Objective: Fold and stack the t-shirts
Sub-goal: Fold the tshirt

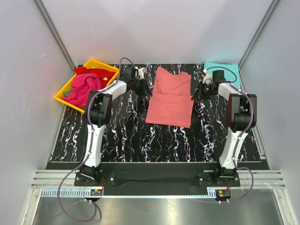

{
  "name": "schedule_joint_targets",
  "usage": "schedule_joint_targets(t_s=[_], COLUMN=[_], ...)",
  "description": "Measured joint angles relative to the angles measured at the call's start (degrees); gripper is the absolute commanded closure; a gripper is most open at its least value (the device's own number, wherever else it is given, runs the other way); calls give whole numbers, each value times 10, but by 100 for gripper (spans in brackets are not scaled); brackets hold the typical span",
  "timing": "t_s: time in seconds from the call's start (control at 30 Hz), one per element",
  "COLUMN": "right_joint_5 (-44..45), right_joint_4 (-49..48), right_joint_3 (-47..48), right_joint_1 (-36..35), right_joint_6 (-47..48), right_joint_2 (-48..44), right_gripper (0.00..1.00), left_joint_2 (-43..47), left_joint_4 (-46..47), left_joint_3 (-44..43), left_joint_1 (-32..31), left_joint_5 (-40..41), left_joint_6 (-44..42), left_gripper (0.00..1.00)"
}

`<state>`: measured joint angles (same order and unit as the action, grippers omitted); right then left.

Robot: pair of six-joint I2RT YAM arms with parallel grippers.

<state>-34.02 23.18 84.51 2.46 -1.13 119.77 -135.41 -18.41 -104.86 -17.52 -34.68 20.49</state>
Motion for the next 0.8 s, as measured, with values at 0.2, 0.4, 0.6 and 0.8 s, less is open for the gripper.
schedule_joint_targets(t_s=[0.2, 0.4, 0.6, 0.8], right_joint_5=[3, 70, 81, 85], right_joint_4=[-4, 33, 95, 122], right_joint_3=[5, 20, -18, -147], right_joint_1=[2, 3, 2, -1], right_joint_6=[-27, -87, -150, -190], right_joint_2=[0, -12, -105, -220], right_gripper=[54, 37, 34, 33], left_joint_2=[-1, 15, 133, 254], left_joint_4=[8, -10, -46, -28], left_joint_3=[-16, 0, 130, 273], left_joint_1=[6, 19, 27, -11], left_joint_5=[-22, 22, 78, 80], left_joint_6=[27, 34, 34, 34], left_gripper=[63, 56, 50, 50])
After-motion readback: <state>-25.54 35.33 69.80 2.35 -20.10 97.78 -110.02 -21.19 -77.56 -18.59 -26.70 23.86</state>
